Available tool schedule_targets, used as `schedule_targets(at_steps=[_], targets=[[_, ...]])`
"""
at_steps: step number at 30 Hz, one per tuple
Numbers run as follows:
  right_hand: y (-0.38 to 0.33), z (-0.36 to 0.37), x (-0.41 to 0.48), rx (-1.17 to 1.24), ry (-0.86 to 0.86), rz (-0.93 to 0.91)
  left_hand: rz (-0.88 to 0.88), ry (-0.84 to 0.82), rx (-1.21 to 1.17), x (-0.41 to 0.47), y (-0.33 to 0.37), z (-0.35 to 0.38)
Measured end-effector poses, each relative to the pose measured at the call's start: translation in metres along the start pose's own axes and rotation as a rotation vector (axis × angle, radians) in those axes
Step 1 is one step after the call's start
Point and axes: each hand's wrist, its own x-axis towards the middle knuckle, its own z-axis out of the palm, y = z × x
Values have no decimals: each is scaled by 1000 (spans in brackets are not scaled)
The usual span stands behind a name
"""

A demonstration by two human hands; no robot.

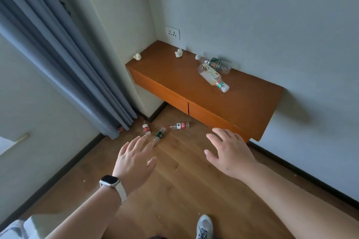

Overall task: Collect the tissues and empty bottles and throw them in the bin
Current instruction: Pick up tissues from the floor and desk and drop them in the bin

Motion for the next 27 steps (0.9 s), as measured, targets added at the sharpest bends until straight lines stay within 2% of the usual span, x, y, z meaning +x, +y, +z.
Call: schedule_targets(at_steps=[7, 14, 19, 27], targets=[[9, 52, 22, 34, -64, 69, -1, -34, -105, 60, -19, 62], [33, 195, 57, 67, -287, 306, -23, -127, -193, 121, -51, 187], [73, 339, 95, 30, -391, 423, -51, -243, -191, 152, -93, 342], [165, 590, 158, 14, -328, 579, -286, -448, -168, 178, -169, 607]])
